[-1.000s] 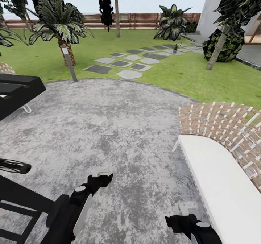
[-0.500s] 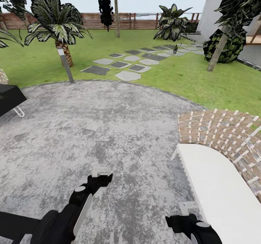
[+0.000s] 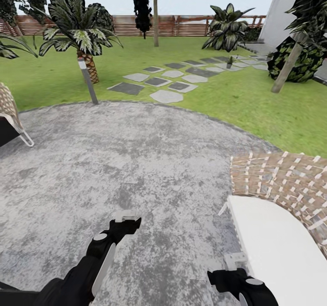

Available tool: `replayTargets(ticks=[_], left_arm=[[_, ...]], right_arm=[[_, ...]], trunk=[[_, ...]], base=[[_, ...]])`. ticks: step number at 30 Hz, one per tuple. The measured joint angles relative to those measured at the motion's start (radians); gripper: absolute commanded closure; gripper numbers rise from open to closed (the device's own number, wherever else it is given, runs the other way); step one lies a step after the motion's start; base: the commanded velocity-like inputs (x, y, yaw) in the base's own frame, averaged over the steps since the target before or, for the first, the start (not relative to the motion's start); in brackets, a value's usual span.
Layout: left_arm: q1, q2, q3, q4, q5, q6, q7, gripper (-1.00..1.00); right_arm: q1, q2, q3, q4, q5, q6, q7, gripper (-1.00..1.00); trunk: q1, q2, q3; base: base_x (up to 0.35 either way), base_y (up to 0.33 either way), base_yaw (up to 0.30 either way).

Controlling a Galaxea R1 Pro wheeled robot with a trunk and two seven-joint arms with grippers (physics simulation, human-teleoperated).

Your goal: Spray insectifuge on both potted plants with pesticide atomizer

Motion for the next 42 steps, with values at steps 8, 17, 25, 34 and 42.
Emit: replayTargets(ticks=[8,17,25,34,42], left_arm=[[0.0,0.0,0.0,0.0,0.0,0.0,0.0,-1.0],[0.0,0.0,0.0,0.0,0.0,0.0,0.0,-1.0],[0.0,0.0,0.0,0.0,0.001,0.0,0.0,-1.0],[0.0,0.0,0.001,0.001,0.002,0.0,-0.002,-1.0],[0.0,0.0,0.0,0.001,0.002,0.0,-0.002,-1.0]], right_arm=[[0.0,-0.001,0.001,0.0,0.0,0.0,0.0,-1.0],[0.0,-0.001,0.0,0.0,0.001,0.0,0.0,-1.0],[0.0,-0.005,-0.104,0.0,-0.005,0.003,0.001,-1.0],[0.0,-0.004,-0.128,0.0,0.0,0.003,0.0,-1.0],[0.0,-0.002,-0.125,0.0,0.0,0.002,0.0,-1.0]], trunk=[[0.0,0.0,-0.003],[0.0,0.0,-0.007],[0.0,0.0,-0.007],[0.0,0.0,-0.007],[0.0,0.0,-0.007]], base=[[0.298,-0.031,0.138],[0.298,0.0,0.151],[0.307,0.0,0.003],[0.337,0.0,0.0],[0.34,0.0,0.0]])
